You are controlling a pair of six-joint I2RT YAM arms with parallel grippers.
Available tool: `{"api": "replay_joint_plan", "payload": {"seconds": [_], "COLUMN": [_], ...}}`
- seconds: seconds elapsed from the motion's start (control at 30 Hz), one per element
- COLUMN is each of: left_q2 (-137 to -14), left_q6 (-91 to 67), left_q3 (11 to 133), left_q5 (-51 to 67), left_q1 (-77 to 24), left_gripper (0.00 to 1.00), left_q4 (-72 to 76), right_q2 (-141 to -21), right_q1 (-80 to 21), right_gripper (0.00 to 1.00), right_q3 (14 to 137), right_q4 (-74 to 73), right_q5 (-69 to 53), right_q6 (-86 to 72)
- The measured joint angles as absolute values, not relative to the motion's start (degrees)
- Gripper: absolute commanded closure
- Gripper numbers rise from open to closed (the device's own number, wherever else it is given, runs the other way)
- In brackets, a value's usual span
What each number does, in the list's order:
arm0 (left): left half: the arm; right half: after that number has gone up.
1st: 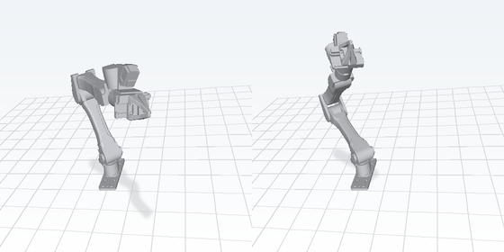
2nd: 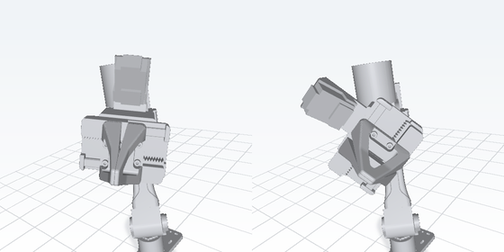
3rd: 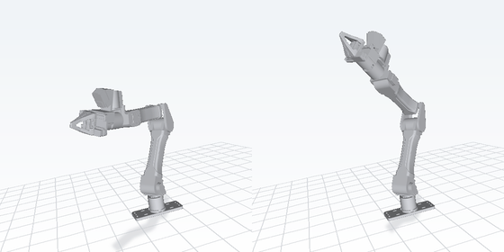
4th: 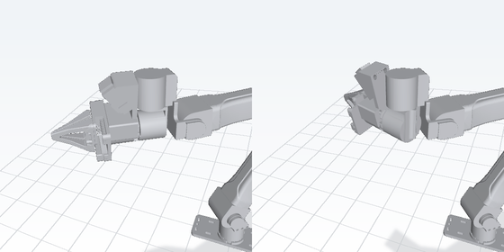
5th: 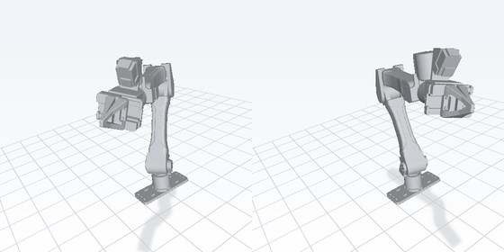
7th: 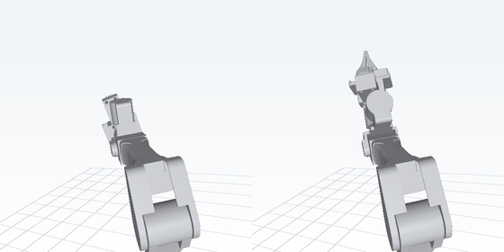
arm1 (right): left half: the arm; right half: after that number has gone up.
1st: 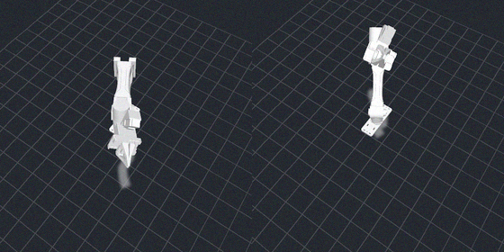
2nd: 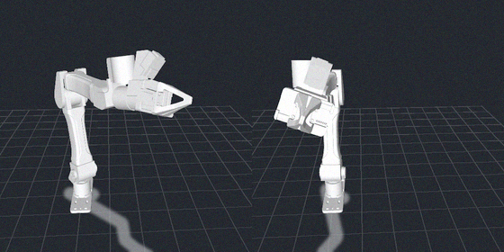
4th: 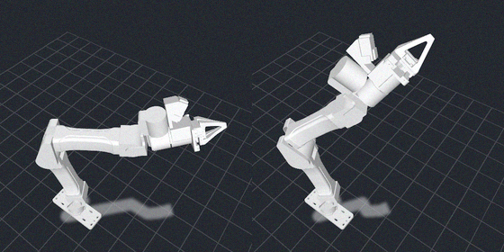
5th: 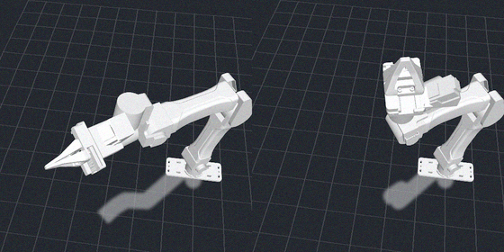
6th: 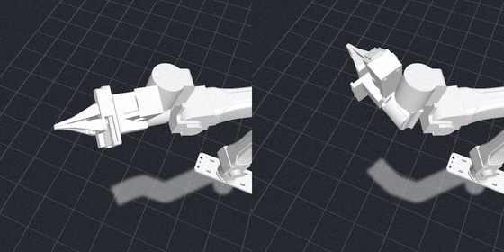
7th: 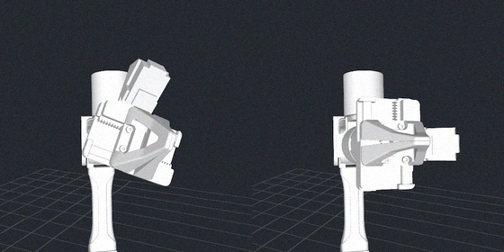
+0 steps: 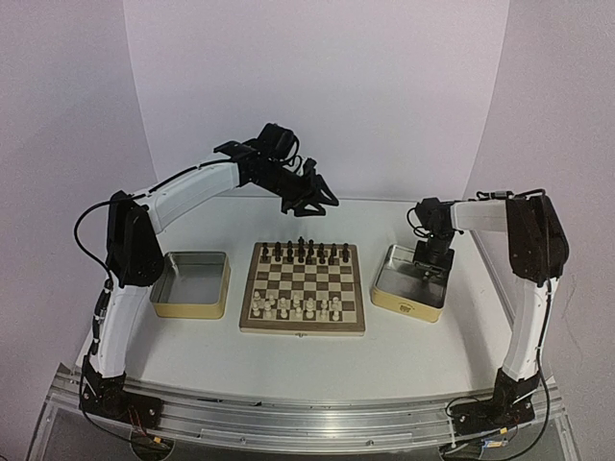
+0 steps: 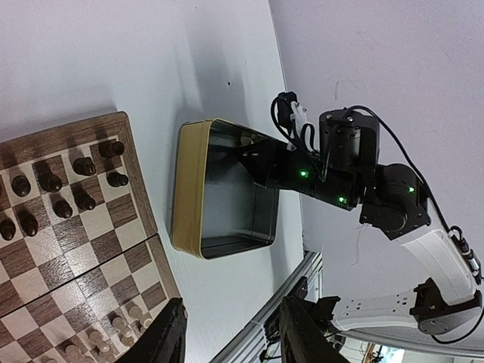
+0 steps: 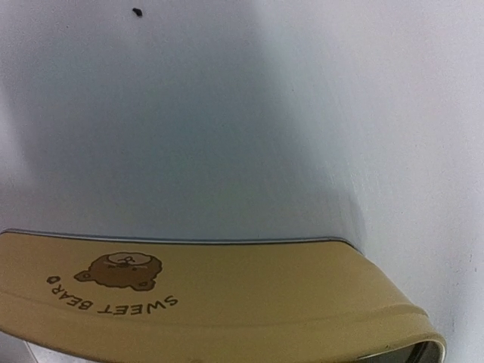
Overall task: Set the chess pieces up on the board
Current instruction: Pick up the chess piece from the storage box.
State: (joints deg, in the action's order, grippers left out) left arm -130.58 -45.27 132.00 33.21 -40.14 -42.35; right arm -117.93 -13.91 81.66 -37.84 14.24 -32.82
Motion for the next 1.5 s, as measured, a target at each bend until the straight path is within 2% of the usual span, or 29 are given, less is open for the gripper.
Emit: {"api": "replay_joint_plan", "payload": {"seconds": [0.07, 0.27, 0.73, 1.17, 1.5], "left_q2": [-130.6, -130.6, -130.6, -130.6, -130.6], "left_q6": [-45.3, -45.3, -45.3, -45.4, -45.5], "left_q3": [132.0, 132.0, 132.0, 130.5, 130.5], "left_q5": [33.2, 32.8, 32.9, 32.9, 32.9], "left_q1": [-40.1, -40.1, -40.1, -40.1, -40.1], "left_gripper": [0.58, 0.58, 0.58, 0.58, 0.58], "left_q4": [-42.3, -42.4, -42.3, -41.3, -40.8], "right_q2": [-117.9, -116.9, -105.5, -105.3, -108.6], "right_q1": [-13.9, -13.8, -13.7, -13.7, -13.7], "right_gripper": [1.00, 1.00, 1.00, 1.00, 1.00], "right_q3": [81.6, 80.3, 74.9, 74.8, 73.0], "right_q4": [-37.4, -36.0, -41.4, -45.8, -51.7], "right_q5": [14.2, 11.8, -3.1, -14.9, -14.8], "right_q6": [-32.2, -29.2, -18.5, -14.3, -13.3]}}
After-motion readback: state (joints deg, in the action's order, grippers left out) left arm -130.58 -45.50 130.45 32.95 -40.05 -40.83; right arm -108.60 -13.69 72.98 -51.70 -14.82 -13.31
